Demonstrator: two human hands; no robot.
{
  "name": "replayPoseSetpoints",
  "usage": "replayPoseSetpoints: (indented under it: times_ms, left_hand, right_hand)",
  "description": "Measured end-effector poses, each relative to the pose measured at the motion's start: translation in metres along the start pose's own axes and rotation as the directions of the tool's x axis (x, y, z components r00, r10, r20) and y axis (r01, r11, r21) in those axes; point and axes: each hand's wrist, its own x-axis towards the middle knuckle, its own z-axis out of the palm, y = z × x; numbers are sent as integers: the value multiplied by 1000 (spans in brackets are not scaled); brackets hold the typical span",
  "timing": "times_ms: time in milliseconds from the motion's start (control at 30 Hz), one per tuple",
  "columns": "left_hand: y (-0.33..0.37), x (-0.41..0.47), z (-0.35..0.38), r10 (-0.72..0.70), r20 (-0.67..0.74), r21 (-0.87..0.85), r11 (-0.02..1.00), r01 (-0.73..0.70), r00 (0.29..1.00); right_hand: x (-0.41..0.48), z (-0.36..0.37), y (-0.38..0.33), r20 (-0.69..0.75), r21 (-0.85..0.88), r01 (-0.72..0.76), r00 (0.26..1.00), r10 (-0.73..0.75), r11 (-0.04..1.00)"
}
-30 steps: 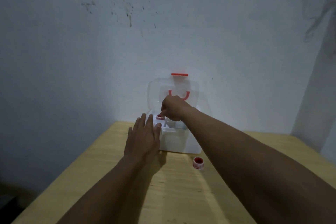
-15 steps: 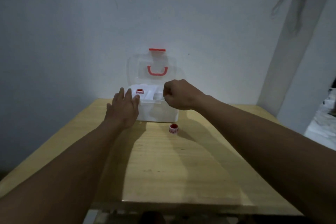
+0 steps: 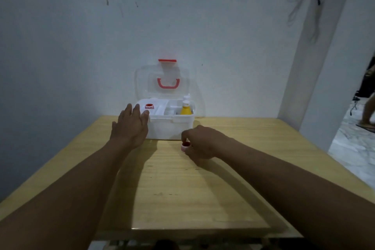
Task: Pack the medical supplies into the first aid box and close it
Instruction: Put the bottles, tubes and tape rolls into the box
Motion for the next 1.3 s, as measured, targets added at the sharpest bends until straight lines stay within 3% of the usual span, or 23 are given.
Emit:
replayPoseSetpoints:
  times_ms: [267,433,967,1300]
  left_hand:
    - [-3,1,7,31,-98,-28,999,-34,995]
    - [-2,1,10,11,-143,-38,999,-16,990]
    - [-7,3,19,6,-158,-36,999,-12,987]
    - [-5,3,17,3,-147,-50,999,-10,989]
  right_hand:
    - [28,-55,-9,-138,223,107,987,-77,969]
    - [86,-84,-22,-224,219,113,973,-63,969]
    - [189,-61,-53,-156,350,142,983,-92,926]
    - [195,-51,-51,-159,262,169,979,-131,950]
